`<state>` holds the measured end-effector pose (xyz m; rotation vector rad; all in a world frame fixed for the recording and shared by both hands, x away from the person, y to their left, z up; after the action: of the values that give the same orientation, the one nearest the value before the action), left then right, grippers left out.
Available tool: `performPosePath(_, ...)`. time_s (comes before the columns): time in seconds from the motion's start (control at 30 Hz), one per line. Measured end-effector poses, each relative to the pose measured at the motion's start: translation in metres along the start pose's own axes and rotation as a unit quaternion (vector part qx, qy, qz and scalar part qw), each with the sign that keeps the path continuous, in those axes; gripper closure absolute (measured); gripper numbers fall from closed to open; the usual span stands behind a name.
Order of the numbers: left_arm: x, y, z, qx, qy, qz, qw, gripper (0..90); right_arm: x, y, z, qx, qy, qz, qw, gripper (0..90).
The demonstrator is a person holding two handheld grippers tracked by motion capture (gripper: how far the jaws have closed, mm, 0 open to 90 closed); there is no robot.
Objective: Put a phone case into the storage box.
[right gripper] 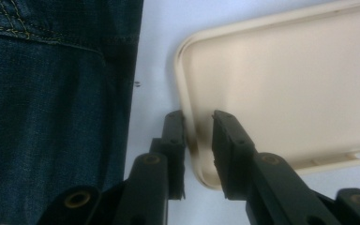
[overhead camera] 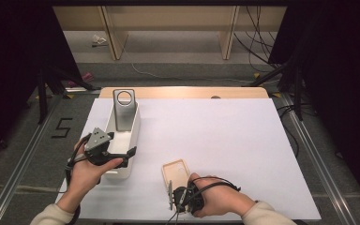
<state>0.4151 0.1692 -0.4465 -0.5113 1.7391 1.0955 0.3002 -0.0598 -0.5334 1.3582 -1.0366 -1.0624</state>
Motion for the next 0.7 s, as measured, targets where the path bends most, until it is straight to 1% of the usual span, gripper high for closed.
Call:
performPosePath(0.27, 0.0001, -0.0003, -0.0004, 0.001, -0.001, 0.000, 1.0000, 2.0, -0.0008, 0.0003, 0.0032, -0.005, 0.007, 0.004, 1.0000, 83.8)
performPosePath(0.5, -0.0001, -0.0002, -0.0008, 0.001, -0.001, -0.001, 1.0000, 2.1, -0.0008, -0.0003, 0.0039, -0.007, 0.021, 0.001, 0.9998, 86.0)
performPosePath(0.67, 0.0002, -0.0004, -0.0008, 0.001, -0.001, -0.001, 1.0000, 2.1, -0.0014, -0.0001, 0.0055, -0.009, 0.021, -0.001, 0.9997, 86.7)
performPosePath(0.7, 0.0002, -0.0004, -0.0007, 0.001, -0.002, -0.001, 1.0000, 2.1, -0.0013, -0.0004, 0.0051, -0.008, 0.025, -0.002, 0.9996, 86.8)
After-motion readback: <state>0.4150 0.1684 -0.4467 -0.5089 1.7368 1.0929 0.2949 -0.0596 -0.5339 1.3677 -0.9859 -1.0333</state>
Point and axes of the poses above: each handheld gripper's, and its own axes: y roughly backward along the jaws, x roughly out of its underside, z roughly to its left, the point moved 8 cm from there along -y, roughly forward along the jaws, and after that the axes turned 5 degrees about y, right-handed, at the moved point
